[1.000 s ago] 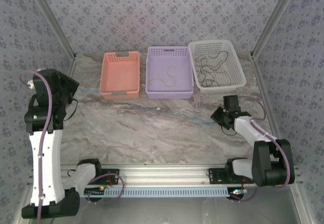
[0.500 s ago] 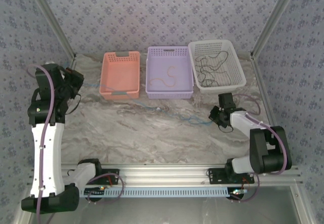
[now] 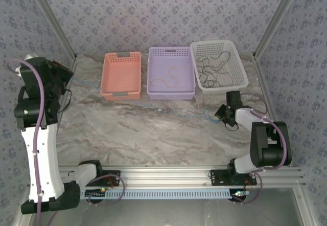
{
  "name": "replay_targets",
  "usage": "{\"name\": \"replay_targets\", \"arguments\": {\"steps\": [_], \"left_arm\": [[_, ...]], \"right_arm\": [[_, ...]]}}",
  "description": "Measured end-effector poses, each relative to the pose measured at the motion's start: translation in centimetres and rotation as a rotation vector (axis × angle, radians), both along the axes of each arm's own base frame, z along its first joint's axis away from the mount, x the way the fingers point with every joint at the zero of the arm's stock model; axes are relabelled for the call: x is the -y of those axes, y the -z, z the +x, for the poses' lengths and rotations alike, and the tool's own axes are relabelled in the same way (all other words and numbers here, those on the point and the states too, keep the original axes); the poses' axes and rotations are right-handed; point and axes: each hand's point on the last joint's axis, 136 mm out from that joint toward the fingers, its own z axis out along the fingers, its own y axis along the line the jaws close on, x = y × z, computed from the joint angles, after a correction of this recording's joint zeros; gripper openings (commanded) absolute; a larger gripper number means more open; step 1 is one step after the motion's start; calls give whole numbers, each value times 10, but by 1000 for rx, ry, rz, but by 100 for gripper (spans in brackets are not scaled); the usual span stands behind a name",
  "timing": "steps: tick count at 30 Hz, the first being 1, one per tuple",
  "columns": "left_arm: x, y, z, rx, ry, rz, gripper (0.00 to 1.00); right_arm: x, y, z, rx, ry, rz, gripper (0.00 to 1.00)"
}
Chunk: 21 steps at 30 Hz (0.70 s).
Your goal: Untangle the cables
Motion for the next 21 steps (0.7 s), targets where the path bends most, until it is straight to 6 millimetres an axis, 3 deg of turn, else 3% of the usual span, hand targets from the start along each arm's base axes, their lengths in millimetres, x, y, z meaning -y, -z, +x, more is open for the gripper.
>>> {"name": "replay_targets", "arguments": {"steps": [4,10,14,18,21], "left_arm": [[-3,-2,1,-2,-9,18,0],[15,2,25,3,100,-15,0],[22,0,29,9,146,-11,0],[49,-12,40,90,287,-47,0],[91,-8,50,133,461,-84,0]], "right_arm": [[4,0,0,1,12,-1,0],[-16,-12,8,22,-62,-53,0],[-12,-14,9,29,-37,-71,1],[-27,-14,9,33,-86,-61,14],[-55,-20,11,52,-172,-17,20]]}}
